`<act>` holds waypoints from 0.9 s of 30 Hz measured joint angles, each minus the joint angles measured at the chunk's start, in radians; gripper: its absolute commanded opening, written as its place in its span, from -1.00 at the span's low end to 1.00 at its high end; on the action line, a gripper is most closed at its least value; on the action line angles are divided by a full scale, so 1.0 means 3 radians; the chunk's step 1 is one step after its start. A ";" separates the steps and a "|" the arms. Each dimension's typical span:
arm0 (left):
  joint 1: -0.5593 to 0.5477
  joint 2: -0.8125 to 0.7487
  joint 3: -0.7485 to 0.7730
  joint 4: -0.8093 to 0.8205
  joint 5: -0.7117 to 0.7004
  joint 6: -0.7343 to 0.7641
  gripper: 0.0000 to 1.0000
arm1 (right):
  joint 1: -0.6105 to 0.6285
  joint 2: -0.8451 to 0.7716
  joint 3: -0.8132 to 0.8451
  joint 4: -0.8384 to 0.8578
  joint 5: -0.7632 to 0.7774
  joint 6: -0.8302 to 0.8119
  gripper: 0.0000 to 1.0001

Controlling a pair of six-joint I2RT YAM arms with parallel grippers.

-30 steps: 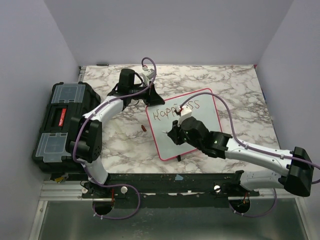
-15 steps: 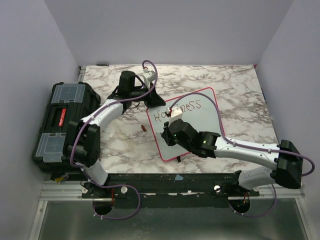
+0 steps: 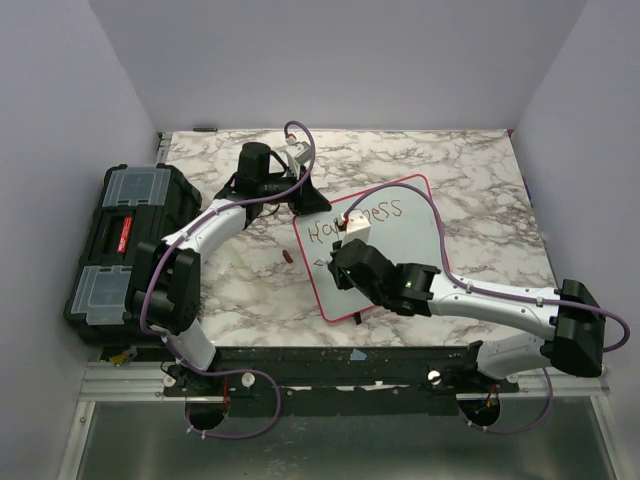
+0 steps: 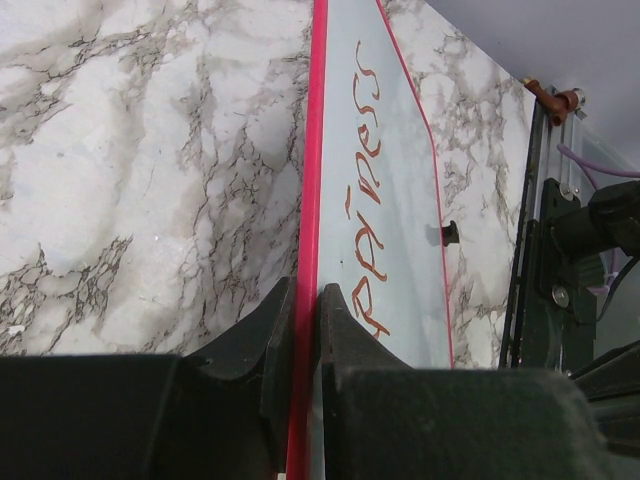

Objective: Write a sentence on the whiteboard

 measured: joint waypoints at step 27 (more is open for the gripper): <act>0.0000 0.0000 0.0000 0.0004 -0.0001 0.0013 -1.00 | 0.0022 -0.0198 -0.0211 -0.0299 -0.0198 0.0122 -0.99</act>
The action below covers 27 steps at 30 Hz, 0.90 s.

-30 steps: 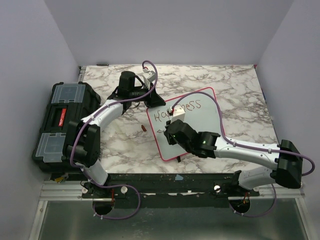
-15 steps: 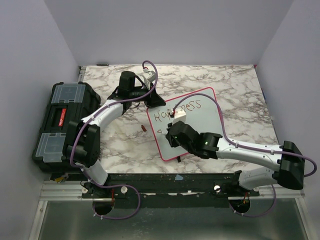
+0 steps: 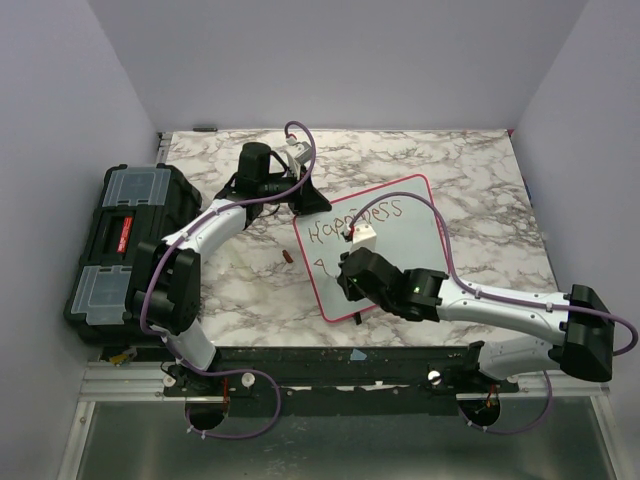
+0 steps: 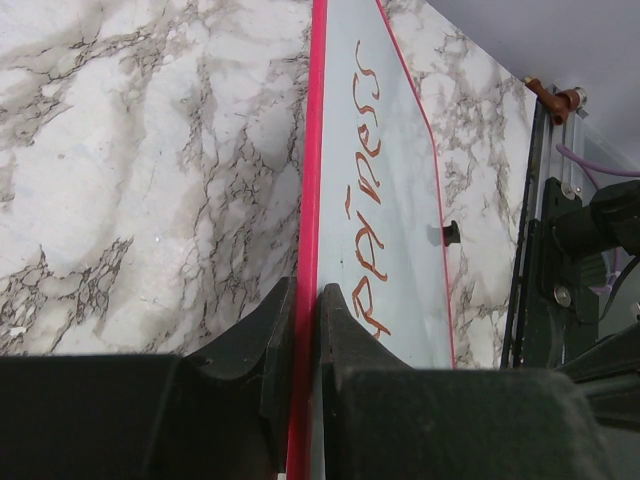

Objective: Write a sentence on the whiteboard

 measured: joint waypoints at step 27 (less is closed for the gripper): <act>-0.0008 0.0000 0.0000 0.0001 -0.0006 0.0008 -1.00 | -0.0004 0.0106 0.0381 -0.0005 0.0224 -0.0254 -0.99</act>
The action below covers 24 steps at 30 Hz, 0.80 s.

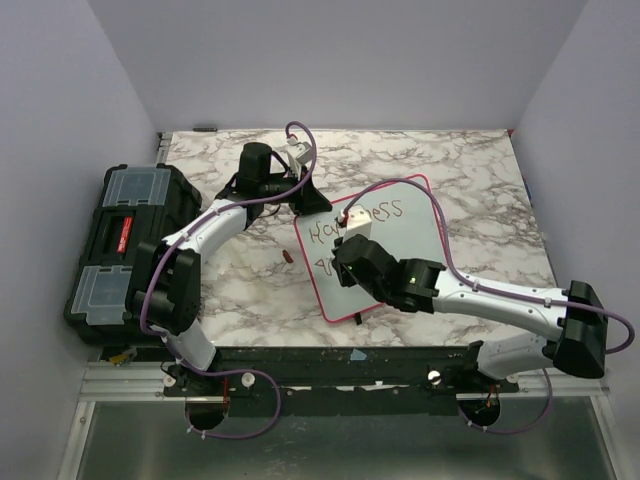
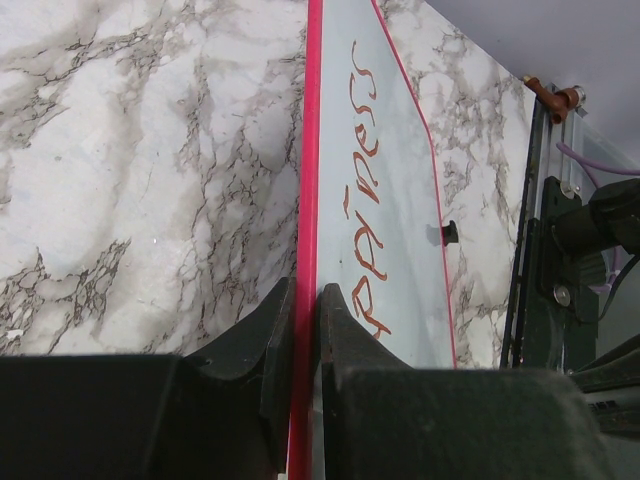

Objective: Write a sentence on the whiteboard

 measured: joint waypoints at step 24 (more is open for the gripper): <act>0.0000 0.0000 0.0000 0.0000 0.0000 0.0005 -1.00 | 0.0004 0.0219 0.0047 0.0174 0.0078 -0.0009 -0.99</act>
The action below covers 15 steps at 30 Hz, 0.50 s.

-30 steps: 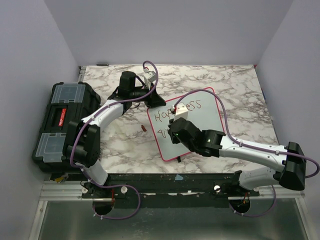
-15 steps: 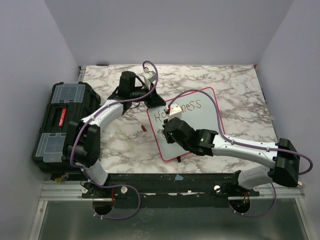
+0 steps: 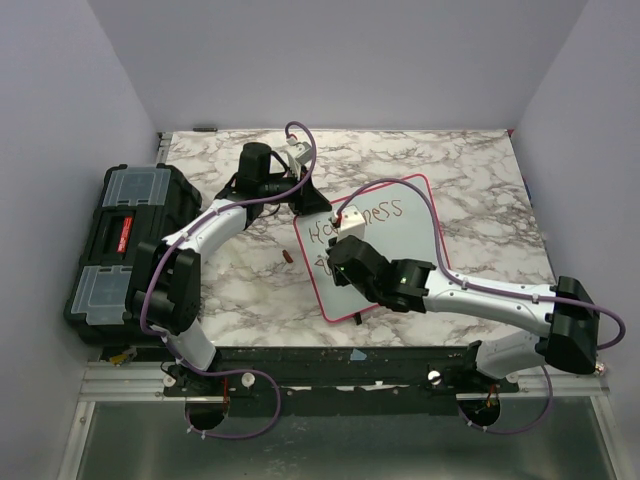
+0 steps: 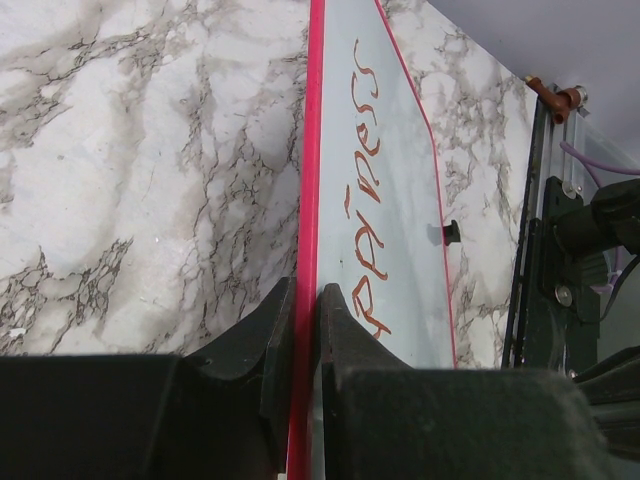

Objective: Write a sentence on the whiteboard

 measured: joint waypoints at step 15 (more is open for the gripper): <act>-0.0001 0.0000 0.0000 0.0000 0.0001 -0.0004 -1.00 | -0.0004 -0.0294 -0.0001 -0.0050 -0.0134 -0.0024 -0.99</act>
